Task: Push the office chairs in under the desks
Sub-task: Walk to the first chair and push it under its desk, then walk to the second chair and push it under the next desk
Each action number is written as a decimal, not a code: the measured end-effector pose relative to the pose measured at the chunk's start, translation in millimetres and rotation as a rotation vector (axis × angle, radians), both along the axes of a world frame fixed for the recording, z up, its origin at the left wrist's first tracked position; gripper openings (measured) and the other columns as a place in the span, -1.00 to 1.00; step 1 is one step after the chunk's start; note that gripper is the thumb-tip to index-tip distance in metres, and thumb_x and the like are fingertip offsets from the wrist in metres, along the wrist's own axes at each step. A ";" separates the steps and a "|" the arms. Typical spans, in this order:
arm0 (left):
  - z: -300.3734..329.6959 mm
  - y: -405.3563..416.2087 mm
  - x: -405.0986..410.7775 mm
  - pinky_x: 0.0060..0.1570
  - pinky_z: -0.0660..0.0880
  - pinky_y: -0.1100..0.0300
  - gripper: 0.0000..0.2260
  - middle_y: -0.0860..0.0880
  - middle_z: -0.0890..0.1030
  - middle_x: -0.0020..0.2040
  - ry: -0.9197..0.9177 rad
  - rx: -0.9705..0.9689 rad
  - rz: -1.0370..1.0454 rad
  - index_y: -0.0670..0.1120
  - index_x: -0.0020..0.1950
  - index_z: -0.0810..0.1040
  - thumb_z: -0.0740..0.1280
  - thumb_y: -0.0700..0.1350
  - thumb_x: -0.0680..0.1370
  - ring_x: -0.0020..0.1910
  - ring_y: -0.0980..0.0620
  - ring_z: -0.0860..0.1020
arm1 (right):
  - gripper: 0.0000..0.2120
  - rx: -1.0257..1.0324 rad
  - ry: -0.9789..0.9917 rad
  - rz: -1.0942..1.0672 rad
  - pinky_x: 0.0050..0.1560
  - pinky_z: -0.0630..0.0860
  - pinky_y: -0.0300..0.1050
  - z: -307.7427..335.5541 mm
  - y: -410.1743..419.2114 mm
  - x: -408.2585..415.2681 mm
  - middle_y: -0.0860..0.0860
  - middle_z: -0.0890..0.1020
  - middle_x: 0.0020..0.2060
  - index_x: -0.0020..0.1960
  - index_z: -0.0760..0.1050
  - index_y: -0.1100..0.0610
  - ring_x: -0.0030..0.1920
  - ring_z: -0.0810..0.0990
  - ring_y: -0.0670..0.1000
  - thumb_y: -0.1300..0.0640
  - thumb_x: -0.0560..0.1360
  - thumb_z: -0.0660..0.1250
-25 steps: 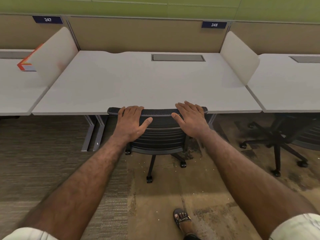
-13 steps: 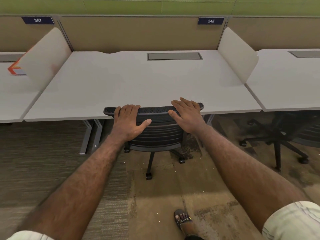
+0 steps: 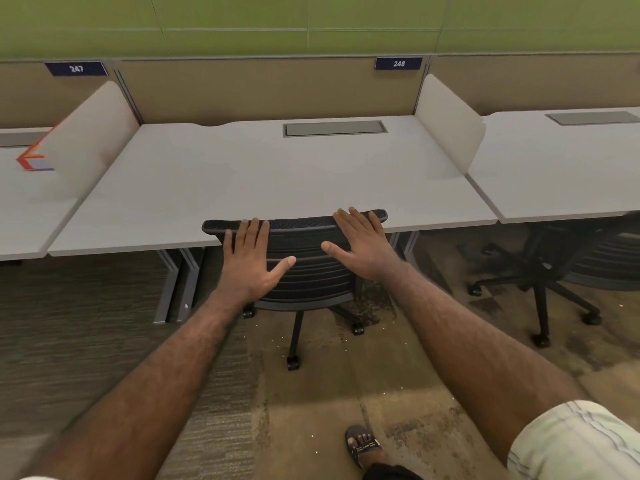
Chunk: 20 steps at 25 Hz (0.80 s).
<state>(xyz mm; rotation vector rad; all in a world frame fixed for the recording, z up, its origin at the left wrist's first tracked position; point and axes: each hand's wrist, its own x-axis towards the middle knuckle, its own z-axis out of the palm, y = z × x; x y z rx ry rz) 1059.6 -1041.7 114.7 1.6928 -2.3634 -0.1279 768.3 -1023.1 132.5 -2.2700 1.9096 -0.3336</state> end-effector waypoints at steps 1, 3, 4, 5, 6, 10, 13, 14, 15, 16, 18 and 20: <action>-2.9 6.0 -3.3 0.66 -0.34 -0.15 -0.06 -0.07 -0.21 0.75 0.023 0.033 0.005 -0.04 0.74 -0.14 -0.07 0.54 0.55 0.71 -0.06 -0.30 | -0.14 0.017 -0.049 0.002 0.68 -0.37 0.05 -0.8 3.3 -0.1 -0.07 -0.03 0.77 0.78 -0.03 0.00 0.74 -0.20 -0.08 -0.51 0.67 -0.10; -5.0 32.9 -10.3 0.66 -0.34 -0.11 -0.09 -0.09 -0.25 0.74 0.044 0.073 -0.017 -0.05 0.74 -0.14 -0.07 0.53 0.58 0.71 -0.05 -0.31 | -0.16 0.025 -0.162 -0.034 0.65 -0.34 -0.04 -2.7 32.0 1.3 -0.09 -0.03 0.77 0.78 0.00 -0.02 0.72 -0.20 -0.14 -0.49 0.68 -0.04; -8.8 46.7 -13.8 0.67 -0.31 -0.10 -0.10 -0.12 -0.21 0.75 0.056 0.107 -0.035 -0.06 0.74 -0.11 -0.07 0.50 0.59 0.72 -0.06 -0.26 | -0.19 0.033 -0.203 -0.050 0.63 -0.32 -0.08 -5.7 48.3 0.4 -0.09 0.00 0.77 0.78 0.03 -0.04 0.69 -0.19 -0.19 -0.47 0.69 -0.02; -13.3 65.2 -18.5 0.68 -0.28 -0.10 -0.11 -0.14 -0.15 0.75 0.067 0.133 -0.056 -0.07 0.74 -0.08 -0.06 0.48 0.59 0.73 -0.07 -0.20 | -0.23 0.036 -0.210 -0.062 0.63 -0.32 -0.11 -9.7 70.7 -3.8 -0.09 0.04 0.76 0.77 0.05 -0.05 0.66 -0.17 -0.23 -0.45 0.70 0.00; -20.2 73.4 -22.5 0.69 -0.26 -0.10 -0.13 -0.15 -0.11 0.75 0.074 0.160 -0.067 -0.09 0.74 -0.06 -0.04 0.46 0.61 0.73 -0.08 -0.16 | -0.26 0.045 -0.213 -0.066 0.63 -0.31 -0.12 -15.4 82.4 -8.1 -0.09 0.07 0.76 0.77 0.08 -0.05 0.64 -0.16 -0.26 -0.41 0.72 0.01; -51.6 137.8 -44.2 0.69 -0.24 -0.11 -0.18 -0.16 -0.09 0.75 0.049 0.240 -0.181 -0.13 0.74 -0.06 0.05 0.37 0.68 0.74 -0.08 -0.15 | -0.31 0.036 -0.163 -0.177 0.70 -0.27 -0.06 -41.7 179.7 -33.2 -0.08 0.14 0.74 0.75 0.18 0.03 0.70 -0.10 -0.21 -0.32 0.75 0.07; -69.0 169.6 -64.6 0.68 -0.22 -0.10 -0.18 -0.17 -0.08 0.75 0.054 0.274 -0.242 -0.16 0.73 -0.04 0.05 0.36 0.68 0.74 -0.09 -0.15 | -0.35 0.061 -0.131 -0.247 0.73 -0.19 0.02 -55.9 235.4 -47.6 -0.06 0.16 0.75 0.74 0.20 0.07 0.74 -0.05 -0.14 -0.25 0.77 0.12; -72.8 180.4 -73.9 0.68 -0.21 -0.08 -0.18 -0.17 -0.07 0.75 0.046 0.281 -0.277 -0.17 0.73 -0.04 0.06 0.36 0.68 0.74 -0.09 -0.14 | -0.34 0.081 -0.116 -0.272 0.73 -0.18 0.03 -58.8 253.1 -54.4 -0.05 0.15 0.75 0.74 0.19 0.08 0.74 -0.05 -0.13 -0.24 0.77 0.13; -76.5 196.9 -89.6 0.68 -0.22 -0.07 -0.18 -0.17 -0.08 0.75 0.035 0.284 -0.320 -0.18 0.73 -0.04 0.06 0.35 0.68 0.74 -0.09 -0.15 | -0.34 0.085 -0.097 -0.307 0.73 -0.18 0.03 -62.1 279.1 -66.7 -0.05 0.14 0.75 0.75 0.17 0.08 0.74 -0.04 -0.12 -0.23 0.77 0.14; -79.0 202.1 -93.9 0.68 -0.23 -0.06 -0.18 -0.17 -0.09 0.75 0.051 0.284 -0.327 -0.18 0.73 -0.05 0.06 0.35 0.69 0.74 -0.09 -0.16 | -0.33 0.092 -0.092 -0.316 0.73 -0.18 0.03 -63.9 286.7 -69.3 -0.04 0.13 0.75 0.76 0.14 0.09 0.74 -0.04 -0.10 -0.23 0.77 0.14; -79.6 224.2 -120.9 0.68 -0.24 -0.05 -0.19 -0.16 -0.10 0.75 0.049 0.291 -0.409 -0.18 0.73 -0.06 0.06 0.34 0.69 0.73 -0.08 -0.18 | -0.31 0.088 -0.069 -0.408 0.72 -0.18 0.01 -68.8 324.3 -87.1 -0.03 0.11 0.76 0.76 0.10 0.10 0.75 -0.05 -0.08 -0.23 0.77 0.13; -79.0 245.8 -151.8 0.67 -0.25 -0.04 -0.20 -0.17 -0.10 0.75 0.011 0.284 -0.491 -0.17 0.73 -0.06 0.06 0.33 0.70 0.73 -0.09 -0.19 | -0.30 0.101 -0.084 -0.494 0.72 -0.19 0.01 -72.3 361.5 -110.7 -0.02 0.09 0.76 0.77 0.07 0.10 0.75 -0.06 -0.07 -0.24 0.77 0.12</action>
